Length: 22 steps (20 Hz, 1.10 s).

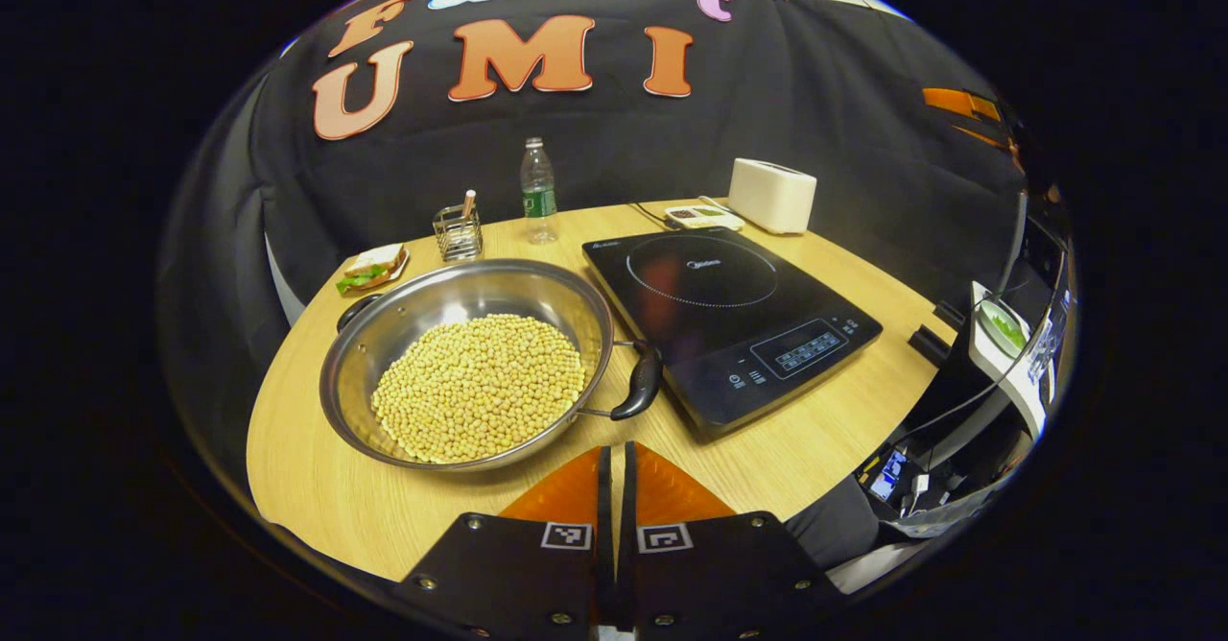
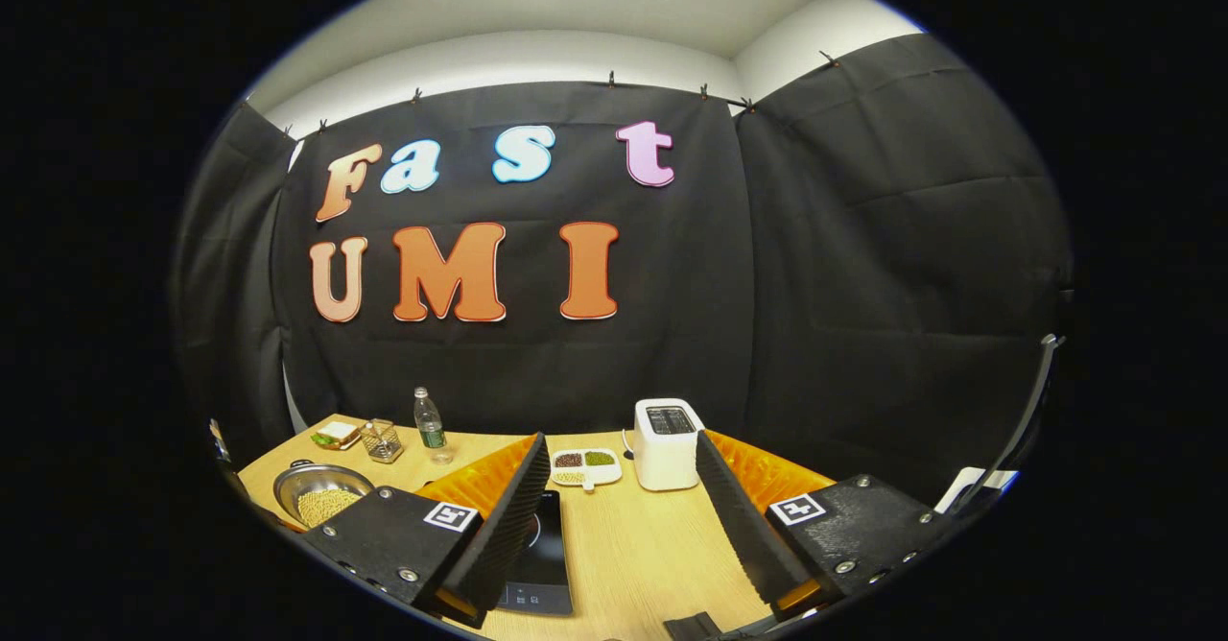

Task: First push the handle of the pot to place it horizontally, then grasp the pot with both hands and set it on the induction cooktop.

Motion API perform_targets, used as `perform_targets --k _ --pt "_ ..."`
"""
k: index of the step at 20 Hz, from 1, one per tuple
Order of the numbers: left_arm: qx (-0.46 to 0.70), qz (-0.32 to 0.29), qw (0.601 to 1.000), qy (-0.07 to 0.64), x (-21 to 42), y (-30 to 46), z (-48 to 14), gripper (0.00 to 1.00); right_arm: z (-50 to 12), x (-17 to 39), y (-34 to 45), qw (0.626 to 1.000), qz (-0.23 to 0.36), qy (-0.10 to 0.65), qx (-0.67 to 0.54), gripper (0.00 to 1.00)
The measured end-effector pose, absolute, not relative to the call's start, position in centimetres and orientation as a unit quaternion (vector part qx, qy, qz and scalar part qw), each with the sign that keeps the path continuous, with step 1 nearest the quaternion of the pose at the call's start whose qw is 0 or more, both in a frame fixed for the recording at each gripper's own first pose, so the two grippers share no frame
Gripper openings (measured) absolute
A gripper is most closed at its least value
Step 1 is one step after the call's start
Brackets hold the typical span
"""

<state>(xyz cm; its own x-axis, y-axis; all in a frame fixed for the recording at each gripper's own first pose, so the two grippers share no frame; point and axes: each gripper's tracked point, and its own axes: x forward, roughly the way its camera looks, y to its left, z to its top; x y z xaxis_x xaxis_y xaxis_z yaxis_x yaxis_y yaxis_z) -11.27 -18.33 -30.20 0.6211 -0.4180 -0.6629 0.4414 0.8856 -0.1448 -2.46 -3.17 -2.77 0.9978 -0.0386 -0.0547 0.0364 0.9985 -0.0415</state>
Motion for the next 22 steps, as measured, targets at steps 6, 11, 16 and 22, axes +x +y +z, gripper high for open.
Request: perform_targets --k 6,11,16,22 --pt "0.016 -0.233 0.895 0.381 -9.9 -19.3 -32.0 0.03 -3.5 -1.9 -4.2 0.999 -0.025 0.036 -0.015 0.95" --pt "0.028 -0.222 0.899 0.377 -8.3 -19.9 -32.4 0.02 -4.7 -1.7 -4.7 0.998 -0.022 0.052 -0.004 0.95" --pt "0.005 -0.213 0.896 0.39 -7.5 -20.5 -32.8 0.02 -5.1 -1.3 -5.3 0.998 -0.025 0.054 0.001 0.95" --pt "-0.026 -0.192 0.894 0.404 -5.5 -21.8 -33.2 0.03 -5.2 -1.1 -6.3 0.998 -0.033 0.049 -0.002 0.95"
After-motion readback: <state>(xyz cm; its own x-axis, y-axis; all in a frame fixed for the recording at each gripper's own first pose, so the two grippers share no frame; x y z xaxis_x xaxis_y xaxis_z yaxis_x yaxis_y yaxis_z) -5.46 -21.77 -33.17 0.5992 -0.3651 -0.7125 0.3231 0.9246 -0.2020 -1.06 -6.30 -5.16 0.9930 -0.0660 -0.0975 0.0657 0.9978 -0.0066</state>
